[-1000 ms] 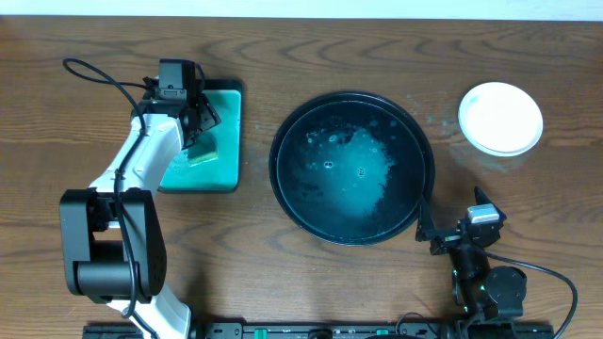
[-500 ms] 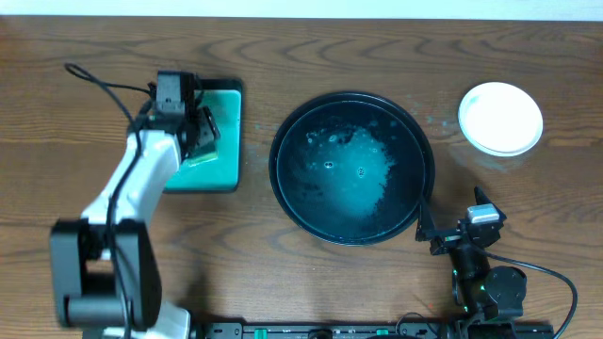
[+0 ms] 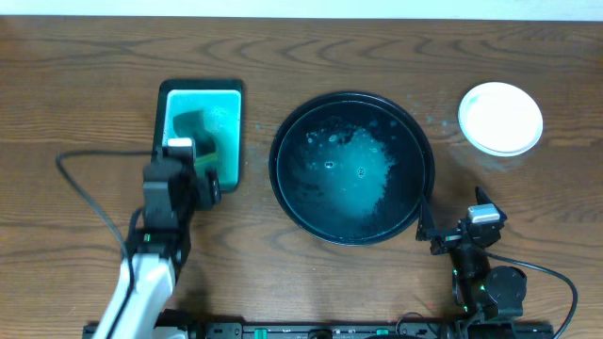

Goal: Clean dirty plates on tray and stack at the side

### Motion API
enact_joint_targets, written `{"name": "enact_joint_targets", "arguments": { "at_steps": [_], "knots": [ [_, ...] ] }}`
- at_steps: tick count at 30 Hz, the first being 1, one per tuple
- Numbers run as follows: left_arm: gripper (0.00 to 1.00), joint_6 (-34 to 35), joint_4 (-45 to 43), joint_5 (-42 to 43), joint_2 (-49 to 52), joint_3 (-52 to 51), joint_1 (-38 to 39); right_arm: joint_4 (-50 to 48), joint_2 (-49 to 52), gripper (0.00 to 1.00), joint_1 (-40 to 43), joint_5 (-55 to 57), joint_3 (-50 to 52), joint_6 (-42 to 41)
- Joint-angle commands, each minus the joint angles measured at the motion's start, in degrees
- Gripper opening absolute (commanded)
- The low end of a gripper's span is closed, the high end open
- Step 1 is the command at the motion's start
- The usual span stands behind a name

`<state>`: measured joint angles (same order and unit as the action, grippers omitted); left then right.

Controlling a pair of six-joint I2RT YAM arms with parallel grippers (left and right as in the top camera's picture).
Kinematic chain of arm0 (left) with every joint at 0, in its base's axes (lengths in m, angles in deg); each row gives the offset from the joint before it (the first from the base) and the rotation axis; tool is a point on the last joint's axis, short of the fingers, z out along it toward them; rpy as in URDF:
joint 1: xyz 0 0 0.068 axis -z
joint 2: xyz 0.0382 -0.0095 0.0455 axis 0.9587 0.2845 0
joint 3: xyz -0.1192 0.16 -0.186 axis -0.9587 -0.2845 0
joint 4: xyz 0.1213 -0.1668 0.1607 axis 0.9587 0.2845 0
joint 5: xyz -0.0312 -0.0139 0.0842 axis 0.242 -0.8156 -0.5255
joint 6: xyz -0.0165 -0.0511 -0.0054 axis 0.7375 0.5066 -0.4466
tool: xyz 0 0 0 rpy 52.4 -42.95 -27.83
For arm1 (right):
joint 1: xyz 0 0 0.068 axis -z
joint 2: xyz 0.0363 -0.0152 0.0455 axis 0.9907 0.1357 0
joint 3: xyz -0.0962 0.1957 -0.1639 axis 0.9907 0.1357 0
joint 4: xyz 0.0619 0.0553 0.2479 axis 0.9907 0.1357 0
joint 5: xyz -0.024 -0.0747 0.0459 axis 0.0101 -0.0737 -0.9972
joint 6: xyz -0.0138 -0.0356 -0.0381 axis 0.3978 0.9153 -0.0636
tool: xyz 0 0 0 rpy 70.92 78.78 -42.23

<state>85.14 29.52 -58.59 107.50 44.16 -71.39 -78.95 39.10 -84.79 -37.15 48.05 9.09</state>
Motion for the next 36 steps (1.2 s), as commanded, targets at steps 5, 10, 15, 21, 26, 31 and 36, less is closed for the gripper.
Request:
{"name": "enact_joint_targets", "arguments": {
  "at_steps": [5,10,15,21,26,31,36],
  "knots": [
    [0.81,-5.81,-1.03,1.31,-25.94,-12.63,0.09,0.26,-0.39,0.99,0.68,0.31,0.07,0.68],
    [0.81,-6.45,-1.05,1.16,-37.57,-18.21,0.09,0.26,-0.39,0.99,0.68,0.31,0.07,0.68],
    [0.81,-6.73,-1.07,1.16,-45.97,-23.41,0.09,0.26,-0.39,0.99,0.68,0.31,0.07,0.68],
    [0.81,-7.69,1.4,1.16,-52.92,-24.94,0.09,0.26,-0.39,0.99,0.68,0.31,0.07,0.68],
    [0.81,-6.6,7.06,1.31,-58.12,-24.94,0.09,0.26,-0.39,0.99,0.68,0.31,0.07,0.68],
    [0.81,-6.64,7.06,1.09,-62.6,-24.94,0.13,0.26,-0.39,0.99,0.68,0.31,0.07,0.68],
    [0.81,-6.38,7.26,0.66,-62.6,-24.94,0.13,0.26,-0.39,0.99,0.68,0.31,0.07,0.68]
  ]
}}
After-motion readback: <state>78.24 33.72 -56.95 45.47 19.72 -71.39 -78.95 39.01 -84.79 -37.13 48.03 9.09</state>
